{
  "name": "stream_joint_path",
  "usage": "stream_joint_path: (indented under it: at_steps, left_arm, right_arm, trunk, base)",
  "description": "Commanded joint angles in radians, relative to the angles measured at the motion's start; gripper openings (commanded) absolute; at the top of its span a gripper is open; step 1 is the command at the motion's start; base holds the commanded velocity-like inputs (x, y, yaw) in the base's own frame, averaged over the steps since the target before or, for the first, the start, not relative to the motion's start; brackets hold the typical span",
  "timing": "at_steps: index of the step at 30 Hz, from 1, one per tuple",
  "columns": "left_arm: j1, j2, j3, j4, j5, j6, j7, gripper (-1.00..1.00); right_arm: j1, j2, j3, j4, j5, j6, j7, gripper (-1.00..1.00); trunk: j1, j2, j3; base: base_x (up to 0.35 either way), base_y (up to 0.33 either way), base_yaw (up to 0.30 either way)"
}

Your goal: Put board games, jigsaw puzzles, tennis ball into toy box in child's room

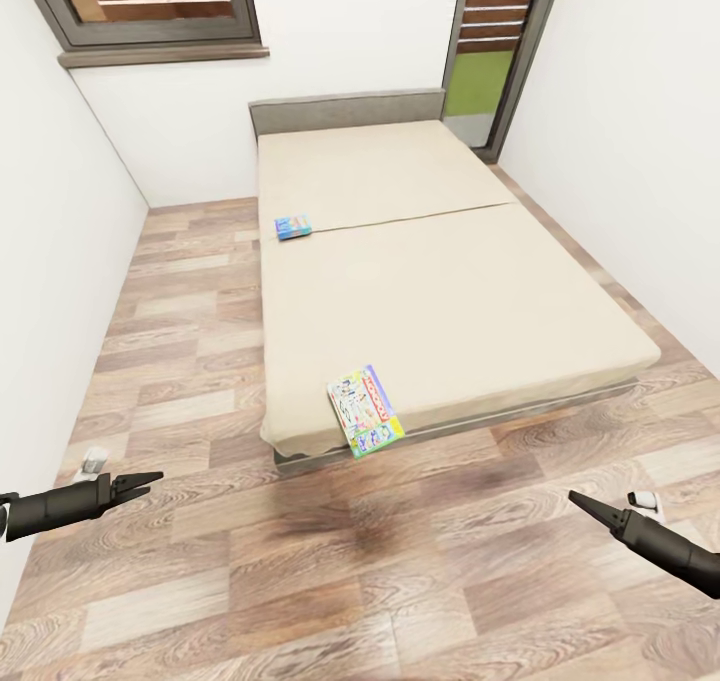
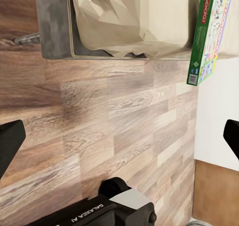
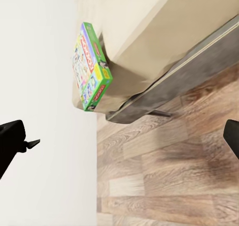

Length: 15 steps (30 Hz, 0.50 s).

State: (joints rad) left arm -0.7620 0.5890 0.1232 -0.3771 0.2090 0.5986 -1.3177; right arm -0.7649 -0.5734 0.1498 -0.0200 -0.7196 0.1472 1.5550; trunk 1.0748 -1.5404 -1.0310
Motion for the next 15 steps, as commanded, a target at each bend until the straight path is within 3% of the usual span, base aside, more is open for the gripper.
stream_joint_path:
  at_steps: [1, 15]
  left_arm:
    - [0.000, 0.000, 0.001, 0.000, 0.001, 0.010, -0.003, 1.00]
    - [0.000, 0.000, 0.001, 0.000, 0.002, 0.010, -0.004, 1.00]
  right_arm:
    - [-0.001, 0.000, 0.008, 0.000, -0.008, 0.007, 0.003, 1.00]
    - [0.000, 0.001, 0.008, 0.000, -0.009, -0.043, 0.004, 1.00]
  trunk:
    - [0.004, -0.008, -0.002]
    - [0.012, -0.022, 0.014]
  base:
    - [0.000, 0.000, 0.000]
    - [0.000, 0.000, 0.000]
